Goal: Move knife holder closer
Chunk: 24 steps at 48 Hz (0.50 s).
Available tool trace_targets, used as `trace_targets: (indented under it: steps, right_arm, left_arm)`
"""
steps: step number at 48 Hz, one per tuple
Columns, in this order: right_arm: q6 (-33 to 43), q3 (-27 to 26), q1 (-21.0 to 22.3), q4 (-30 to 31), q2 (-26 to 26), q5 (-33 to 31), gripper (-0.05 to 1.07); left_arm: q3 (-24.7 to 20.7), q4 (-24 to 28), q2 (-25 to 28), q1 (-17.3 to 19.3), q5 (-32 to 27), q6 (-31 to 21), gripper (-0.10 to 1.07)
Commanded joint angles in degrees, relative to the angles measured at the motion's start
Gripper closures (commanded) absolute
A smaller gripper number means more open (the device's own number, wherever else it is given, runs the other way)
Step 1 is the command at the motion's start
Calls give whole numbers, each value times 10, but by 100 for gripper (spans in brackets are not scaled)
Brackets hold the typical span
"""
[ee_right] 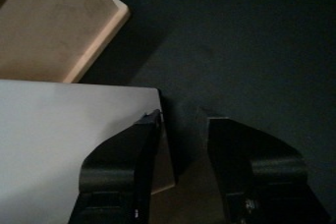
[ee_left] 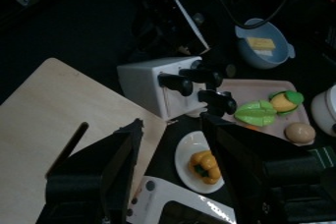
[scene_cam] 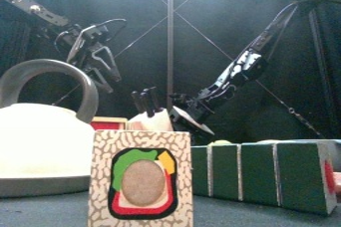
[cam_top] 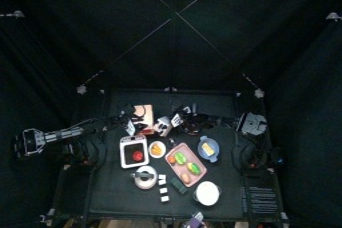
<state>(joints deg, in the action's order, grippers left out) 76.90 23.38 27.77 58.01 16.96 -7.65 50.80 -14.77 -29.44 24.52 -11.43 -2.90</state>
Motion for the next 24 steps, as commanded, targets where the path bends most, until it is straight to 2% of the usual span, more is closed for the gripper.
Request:
trace_targets:
  steps: [1, 12, 24]
  right_arm:
    - [-1, -1, 2, 2, -43, -35, 27]
    - [2, 33, 2, 0, -83, -38, 27]
    - [-1, 41, 3, 4, -87, -25, 27]
  left_arm:
    - [-6, 0, -4, -3, 4, 2, 10]
    - [0, -1, -3, -8, 8, 2, 10]
    - [1, 0, -3, -14, 14, 2, 10]
